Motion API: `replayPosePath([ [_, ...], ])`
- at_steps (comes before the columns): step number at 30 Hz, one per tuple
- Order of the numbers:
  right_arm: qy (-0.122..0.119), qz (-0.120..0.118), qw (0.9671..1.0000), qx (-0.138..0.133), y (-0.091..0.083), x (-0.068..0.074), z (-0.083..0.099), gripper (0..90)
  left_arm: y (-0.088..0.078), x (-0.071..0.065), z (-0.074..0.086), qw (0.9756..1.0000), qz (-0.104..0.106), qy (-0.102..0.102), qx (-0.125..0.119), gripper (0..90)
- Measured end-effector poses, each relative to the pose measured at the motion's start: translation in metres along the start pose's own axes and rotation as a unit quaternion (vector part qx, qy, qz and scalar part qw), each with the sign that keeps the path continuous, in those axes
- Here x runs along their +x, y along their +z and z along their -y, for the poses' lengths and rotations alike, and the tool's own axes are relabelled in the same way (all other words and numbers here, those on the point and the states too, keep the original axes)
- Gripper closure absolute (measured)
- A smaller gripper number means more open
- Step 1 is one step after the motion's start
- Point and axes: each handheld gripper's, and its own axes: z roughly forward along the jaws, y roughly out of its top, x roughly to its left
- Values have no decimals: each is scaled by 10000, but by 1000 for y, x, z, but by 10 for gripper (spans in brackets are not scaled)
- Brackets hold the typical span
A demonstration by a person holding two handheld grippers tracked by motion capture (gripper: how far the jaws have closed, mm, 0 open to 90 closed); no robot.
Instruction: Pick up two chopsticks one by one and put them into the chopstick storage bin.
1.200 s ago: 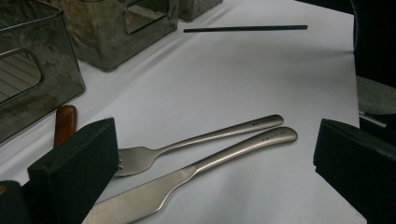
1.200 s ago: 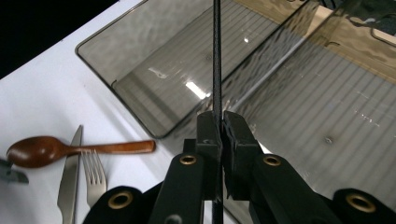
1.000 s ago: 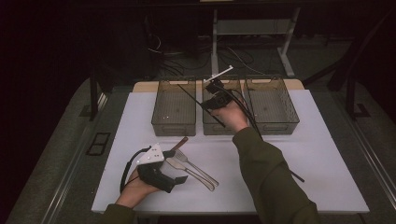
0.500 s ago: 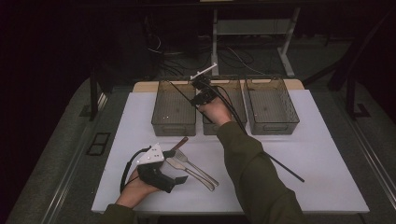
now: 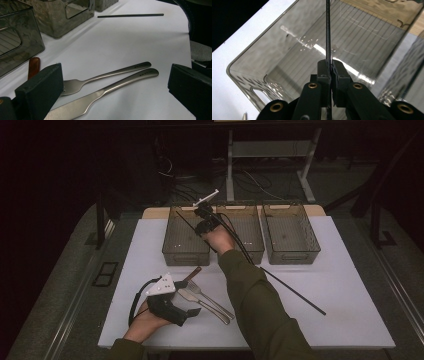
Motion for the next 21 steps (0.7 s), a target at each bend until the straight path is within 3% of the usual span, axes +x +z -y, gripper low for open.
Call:
replayPosePath([
  [5,-27,58,10000,41,6,5,-1,848,0,0,0,10000,10,22,5,0],
  [9,-99,39,9999,-26,4,4,-1,776,-2,1,0,10000,1,12,-18,0],
  [16,-335,-82,9991,-263,-14,4,0,616,-2,1,0,10000,-19,11,-18,0],
  [21,-341,-210,9983,-435,-30,-3,7,503,-2,1,0,10000,-28,19,-7,0],
])
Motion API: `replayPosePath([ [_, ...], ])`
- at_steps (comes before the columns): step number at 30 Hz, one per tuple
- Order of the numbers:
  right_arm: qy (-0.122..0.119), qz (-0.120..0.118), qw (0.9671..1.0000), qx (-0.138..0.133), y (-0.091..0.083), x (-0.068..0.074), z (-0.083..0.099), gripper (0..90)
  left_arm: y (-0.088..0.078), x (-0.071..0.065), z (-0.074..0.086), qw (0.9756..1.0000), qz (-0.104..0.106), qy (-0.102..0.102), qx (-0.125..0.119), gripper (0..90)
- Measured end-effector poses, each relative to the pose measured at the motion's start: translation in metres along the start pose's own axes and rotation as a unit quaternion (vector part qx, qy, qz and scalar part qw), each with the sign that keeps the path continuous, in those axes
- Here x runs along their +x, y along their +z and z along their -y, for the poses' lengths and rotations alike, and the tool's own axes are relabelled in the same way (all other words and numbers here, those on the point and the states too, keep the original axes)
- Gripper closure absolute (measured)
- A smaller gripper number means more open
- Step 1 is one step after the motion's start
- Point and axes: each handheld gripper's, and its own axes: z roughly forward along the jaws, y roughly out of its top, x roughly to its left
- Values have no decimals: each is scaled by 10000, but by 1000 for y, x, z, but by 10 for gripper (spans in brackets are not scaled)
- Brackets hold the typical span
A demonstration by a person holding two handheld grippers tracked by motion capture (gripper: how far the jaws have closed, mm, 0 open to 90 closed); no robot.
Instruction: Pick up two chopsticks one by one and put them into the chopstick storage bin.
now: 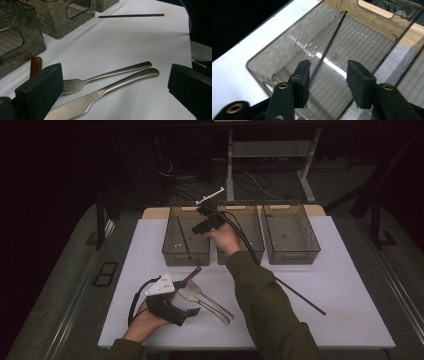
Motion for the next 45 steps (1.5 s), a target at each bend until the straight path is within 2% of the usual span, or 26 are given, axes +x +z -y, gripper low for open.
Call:
replayPosePath([
  [5,-131,-87,9998,-113,-19,-5,12,431,1,-1,0,10000,7,-33,7,0],
  [9,-258,-191,9992,-224,-35,-10,23,411,1,0,0,10000,-10,26,49,0],
  [15,-501,-238,9982,-218,-56,-16,41,387,1,-1,0,10000,-12,-18,46,0],
  [24,-635,-293,9970,-317,-82,-28,69,375,3,-2,1,9999,-1,-63,87,0],
  [40,-710,-420,9943,-682,-129,-47,117,373,2,0,2,9998,-53,-159,71,0],
  [45,-647,-437,9941,-754,-142,-54,134,373,2,0,3,9998,-65,-155,79,0],
])
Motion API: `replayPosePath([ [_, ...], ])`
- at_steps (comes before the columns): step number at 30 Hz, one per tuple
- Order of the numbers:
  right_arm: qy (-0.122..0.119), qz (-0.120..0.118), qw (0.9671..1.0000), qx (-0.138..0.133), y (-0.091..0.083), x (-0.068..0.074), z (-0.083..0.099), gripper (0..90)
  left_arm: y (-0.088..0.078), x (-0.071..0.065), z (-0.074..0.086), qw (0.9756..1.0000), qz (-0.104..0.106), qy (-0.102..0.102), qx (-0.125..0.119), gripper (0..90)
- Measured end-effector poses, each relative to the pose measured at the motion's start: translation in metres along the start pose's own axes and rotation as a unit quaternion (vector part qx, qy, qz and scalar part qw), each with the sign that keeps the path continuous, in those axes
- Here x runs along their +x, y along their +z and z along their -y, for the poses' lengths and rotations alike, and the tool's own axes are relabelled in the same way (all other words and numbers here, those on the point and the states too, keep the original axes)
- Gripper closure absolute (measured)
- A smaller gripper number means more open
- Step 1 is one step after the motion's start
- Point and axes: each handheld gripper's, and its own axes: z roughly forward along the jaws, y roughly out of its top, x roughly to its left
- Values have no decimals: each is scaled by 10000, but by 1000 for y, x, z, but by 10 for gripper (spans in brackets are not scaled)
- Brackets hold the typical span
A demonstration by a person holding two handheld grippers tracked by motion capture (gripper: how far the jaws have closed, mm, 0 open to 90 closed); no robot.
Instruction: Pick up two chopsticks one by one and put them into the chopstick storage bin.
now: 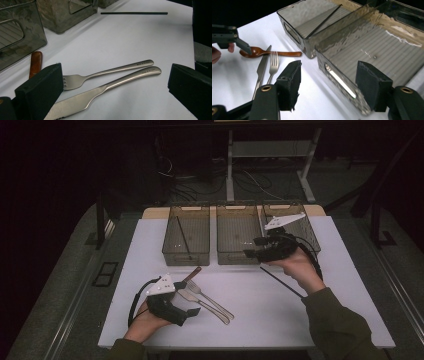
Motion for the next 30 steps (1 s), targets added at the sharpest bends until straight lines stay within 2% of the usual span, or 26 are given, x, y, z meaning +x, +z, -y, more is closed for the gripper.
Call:
replayPosePath([
  [13,219,136,9996,-94,-30,-14,49,395,1,0,0,10000,-11,8,32,0],
  [26,317,393,9985,203,-53,-24,99,422,0,-2,0,10000,-30,25,36,0],
  [30,424,428,9979,247,-60,-29,111,444,0,-2,0,10000,-35,34,37,0],
])
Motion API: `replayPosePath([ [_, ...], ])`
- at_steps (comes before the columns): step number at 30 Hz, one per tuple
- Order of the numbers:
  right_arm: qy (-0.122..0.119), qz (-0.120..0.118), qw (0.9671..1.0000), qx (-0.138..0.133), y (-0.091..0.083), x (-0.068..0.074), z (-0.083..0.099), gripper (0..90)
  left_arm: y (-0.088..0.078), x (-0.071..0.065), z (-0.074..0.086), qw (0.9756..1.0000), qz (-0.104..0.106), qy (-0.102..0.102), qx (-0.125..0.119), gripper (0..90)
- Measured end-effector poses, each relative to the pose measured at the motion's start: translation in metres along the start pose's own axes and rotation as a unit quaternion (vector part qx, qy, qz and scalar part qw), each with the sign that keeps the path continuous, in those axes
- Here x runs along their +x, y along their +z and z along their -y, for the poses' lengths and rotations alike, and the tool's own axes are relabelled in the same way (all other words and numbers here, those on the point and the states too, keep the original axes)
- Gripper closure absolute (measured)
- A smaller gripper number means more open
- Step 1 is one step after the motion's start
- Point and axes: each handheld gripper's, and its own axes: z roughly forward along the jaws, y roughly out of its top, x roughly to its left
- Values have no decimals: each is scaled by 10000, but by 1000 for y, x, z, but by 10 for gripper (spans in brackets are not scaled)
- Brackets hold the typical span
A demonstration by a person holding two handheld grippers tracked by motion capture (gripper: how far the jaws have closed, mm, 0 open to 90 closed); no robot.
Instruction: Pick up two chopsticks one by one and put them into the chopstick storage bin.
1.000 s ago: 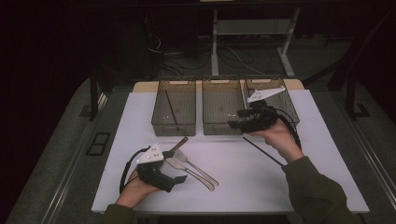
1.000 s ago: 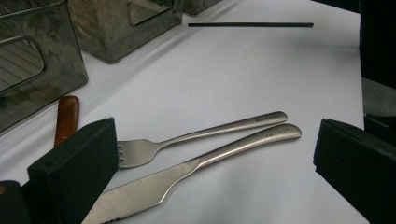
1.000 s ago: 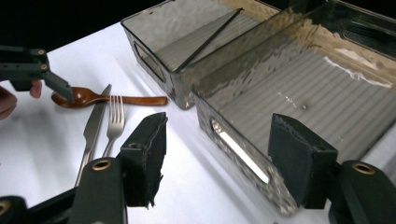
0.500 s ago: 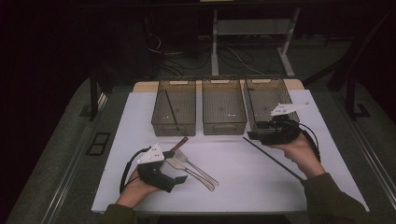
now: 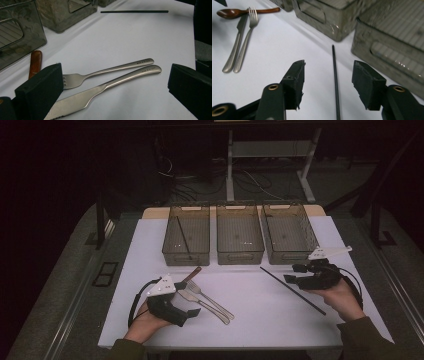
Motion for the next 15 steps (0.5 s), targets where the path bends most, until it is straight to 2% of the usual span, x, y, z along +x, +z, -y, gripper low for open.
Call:
replayPosePath([
  [12,56,284,9989,368,-9,-8,34,461,-1,0,0,10000,2,22,7,0],
  [15,90,307,9984,459,-10,-10,42,494,-1,-1,0,10000,3,26,10,0],
])
